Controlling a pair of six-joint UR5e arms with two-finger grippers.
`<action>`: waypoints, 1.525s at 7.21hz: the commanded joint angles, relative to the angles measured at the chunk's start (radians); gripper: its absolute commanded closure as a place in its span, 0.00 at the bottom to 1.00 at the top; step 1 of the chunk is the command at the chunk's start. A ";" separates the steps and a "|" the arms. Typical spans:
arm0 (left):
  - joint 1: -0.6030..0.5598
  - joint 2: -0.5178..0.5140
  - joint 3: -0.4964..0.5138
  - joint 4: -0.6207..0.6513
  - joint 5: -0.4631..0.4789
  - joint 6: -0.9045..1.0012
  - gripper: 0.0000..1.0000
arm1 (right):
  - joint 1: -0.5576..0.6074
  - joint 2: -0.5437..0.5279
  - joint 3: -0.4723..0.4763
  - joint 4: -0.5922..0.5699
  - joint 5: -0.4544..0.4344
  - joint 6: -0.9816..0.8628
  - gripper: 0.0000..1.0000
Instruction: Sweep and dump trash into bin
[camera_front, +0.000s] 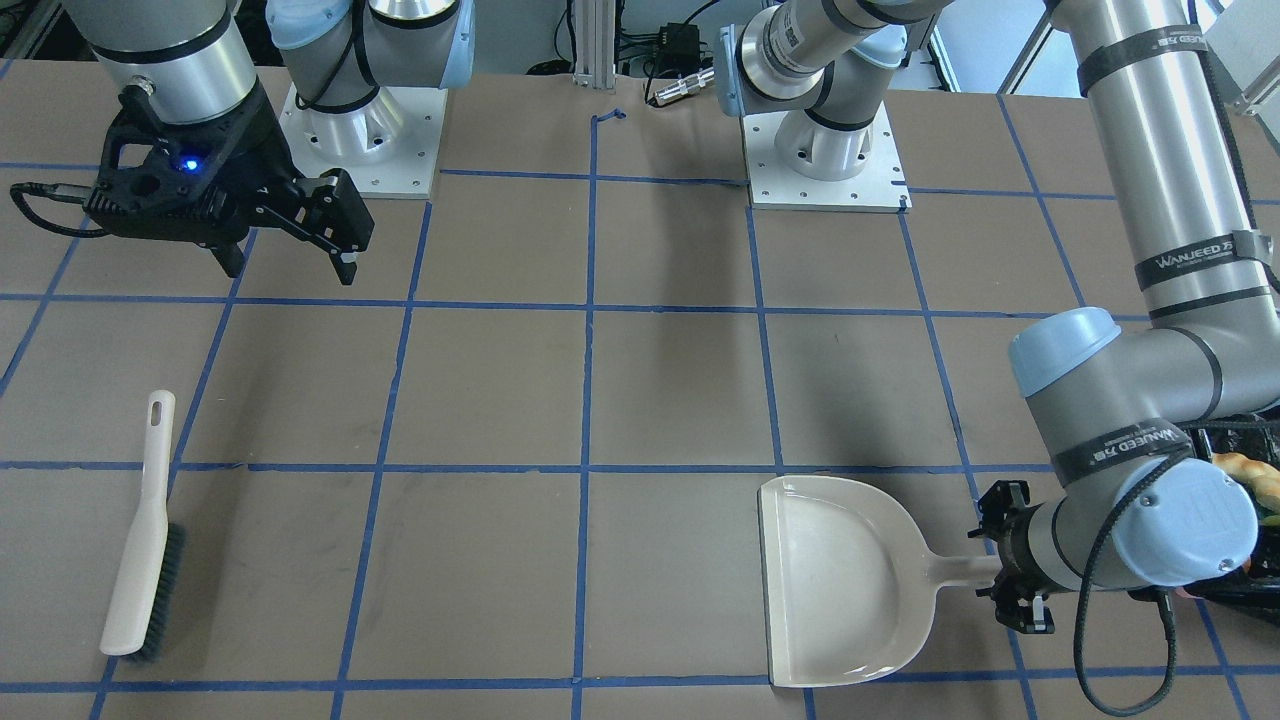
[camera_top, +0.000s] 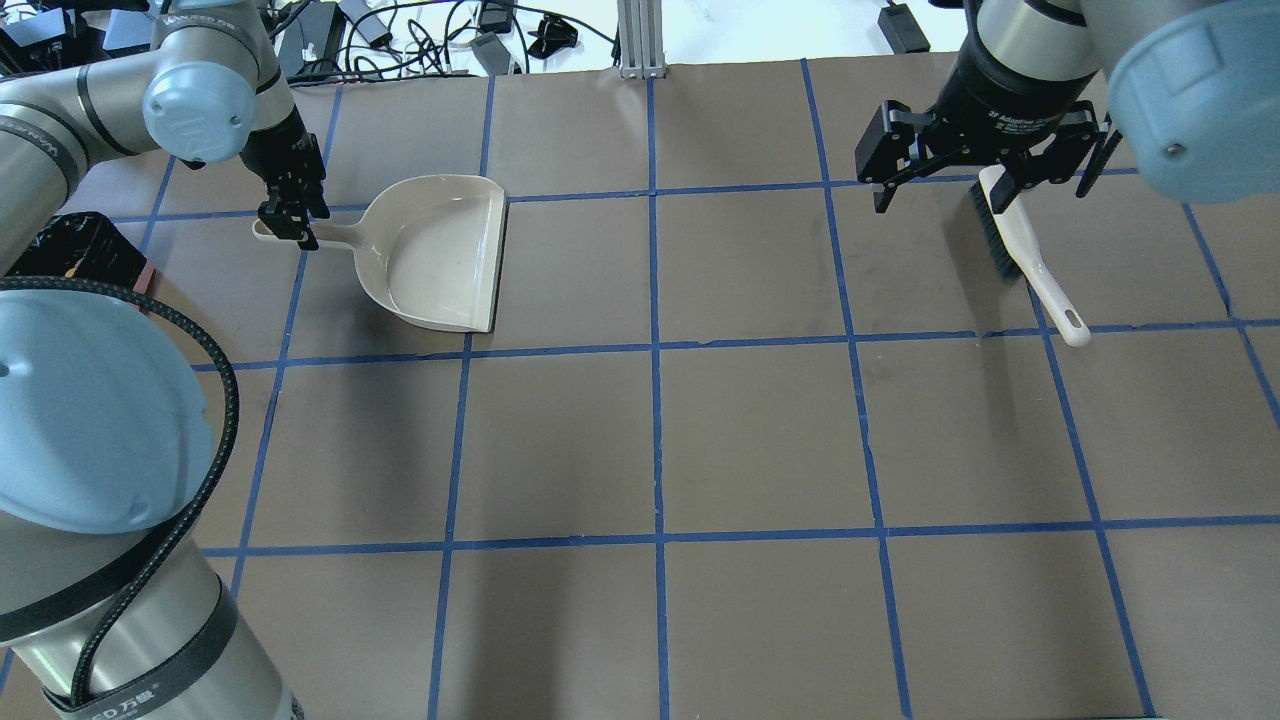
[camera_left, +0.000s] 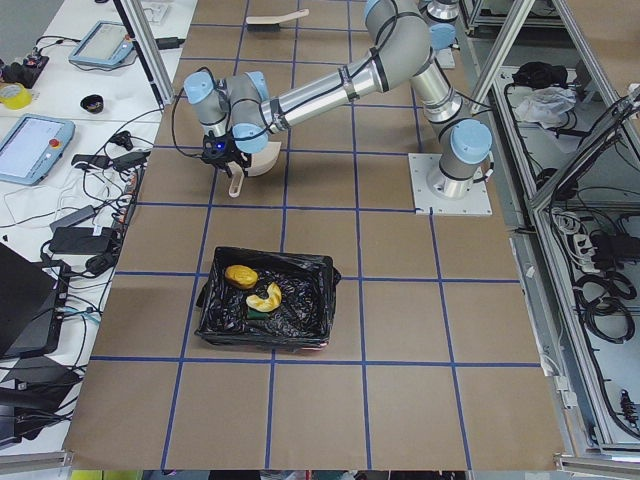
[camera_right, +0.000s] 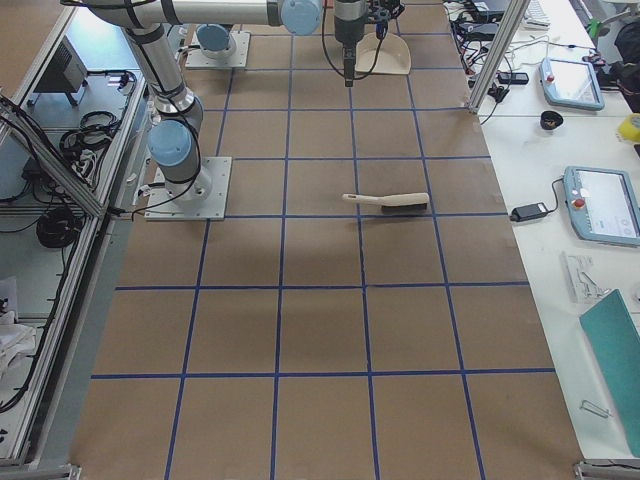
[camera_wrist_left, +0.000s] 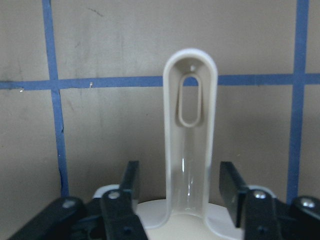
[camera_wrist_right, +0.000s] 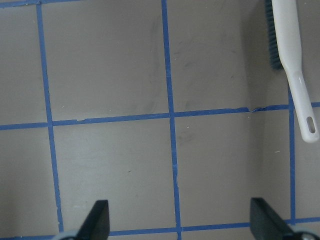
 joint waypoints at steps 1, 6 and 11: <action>0.001 0.023 -0.033 0.009 0.000 0.006 0.13 | 0.000 0.001 0.000 0.001 0.000 0.001 0.00; 0.014 0.069 0.082 0.136 0.083 0.209 0.00 | 0.000 0.012 0.002 -0.006 0.001 0.004 0.00; -0.010 0.169 0.099 0.097 0.023 0.597 0.00 | 0.000 -0.006 0.000 0.003 -0.002 0.001 0.00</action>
